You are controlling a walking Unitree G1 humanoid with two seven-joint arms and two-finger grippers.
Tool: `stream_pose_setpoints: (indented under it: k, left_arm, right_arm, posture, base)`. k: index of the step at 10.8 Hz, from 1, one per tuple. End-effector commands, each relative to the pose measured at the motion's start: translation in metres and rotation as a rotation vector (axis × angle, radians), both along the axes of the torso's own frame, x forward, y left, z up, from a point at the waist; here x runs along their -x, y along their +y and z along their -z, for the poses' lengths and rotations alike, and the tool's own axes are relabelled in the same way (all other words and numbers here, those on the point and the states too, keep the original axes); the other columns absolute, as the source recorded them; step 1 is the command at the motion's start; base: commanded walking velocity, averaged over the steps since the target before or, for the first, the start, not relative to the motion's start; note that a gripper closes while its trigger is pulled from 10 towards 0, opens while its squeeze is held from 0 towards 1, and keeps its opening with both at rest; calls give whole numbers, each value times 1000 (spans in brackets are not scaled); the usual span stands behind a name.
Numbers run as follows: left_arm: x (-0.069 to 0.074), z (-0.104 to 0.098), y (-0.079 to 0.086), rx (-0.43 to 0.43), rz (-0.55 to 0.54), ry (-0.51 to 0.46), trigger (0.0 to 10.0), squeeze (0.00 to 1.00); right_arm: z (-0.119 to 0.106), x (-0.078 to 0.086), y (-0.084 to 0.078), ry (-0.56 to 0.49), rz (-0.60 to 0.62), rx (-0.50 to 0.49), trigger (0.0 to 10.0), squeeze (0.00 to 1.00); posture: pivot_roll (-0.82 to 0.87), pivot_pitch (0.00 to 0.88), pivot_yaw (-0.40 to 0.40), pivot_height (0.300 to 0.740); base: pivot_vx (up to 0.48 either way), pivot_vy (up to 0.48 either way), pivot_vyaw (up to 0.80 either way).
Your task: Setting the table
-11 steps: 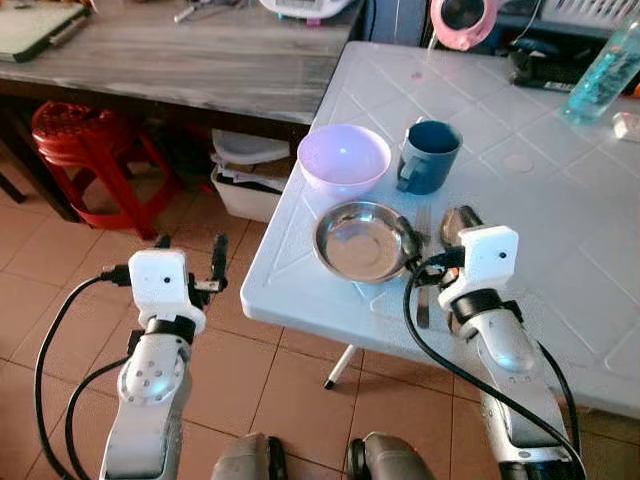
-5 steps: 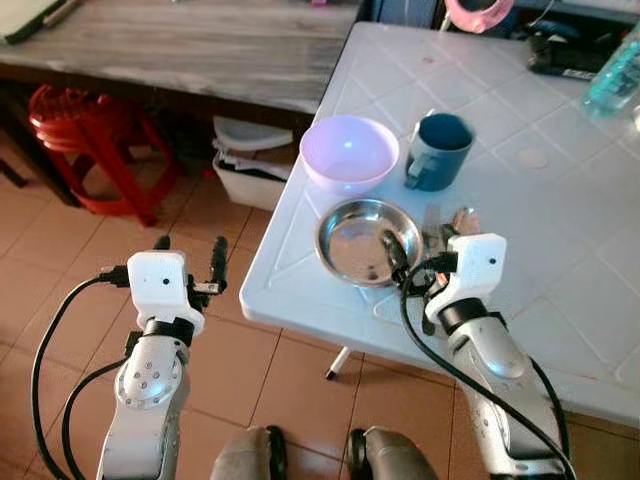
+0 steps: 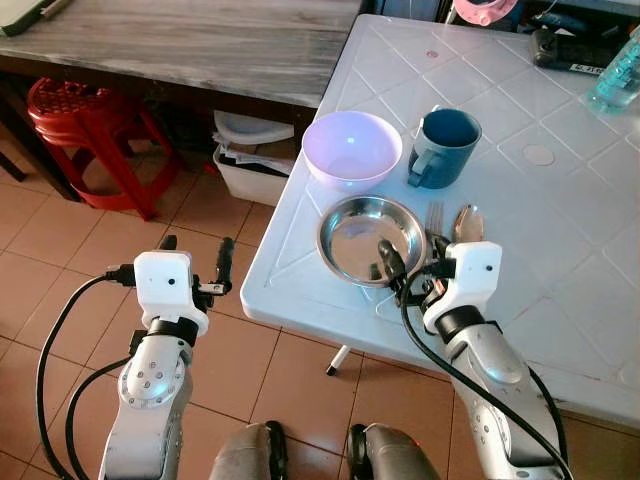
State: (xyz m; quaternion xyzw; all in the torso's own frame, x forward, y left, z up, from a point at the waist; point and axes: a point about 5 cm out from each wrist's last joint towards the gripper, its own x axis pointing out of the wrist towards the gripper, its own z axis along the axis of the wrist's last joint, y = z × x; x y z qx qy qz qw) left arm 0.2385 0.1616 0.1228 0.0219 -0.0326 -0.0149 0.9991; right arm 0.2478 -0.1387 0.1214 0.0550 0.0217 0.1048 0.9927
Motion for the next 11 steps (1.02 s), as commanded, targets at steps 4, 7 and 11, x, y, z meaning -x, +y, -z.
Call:
stream_pose_setpoints:
  k: [4, 7, 11]
  left_arm:
    - [9, 0, 1, -65, 103, -1, 10000, 0]
    - [13, 1, 5, -77, 133, 3, 10000, 0]
    - [13, 1, 0, -60, 141, 3, 10000, 0]
  right_arm:
    - [-2, 4, -5, 16, 21, -23, 10000, 0]
    - [-1, 5, -6, 59, 36, -88, 10000, 0]
    - [-14, 2, 0, 17, -8, -70, 10000, 0]
  posture:
    - [-30, 196, 28, 740]
    - [-25, 205, 30, 740]
    - [-27, 208, 28, 740]
  base:
    - [0, 0, 0]
    - [0, 0, 0]
    - [0, 0, 0]
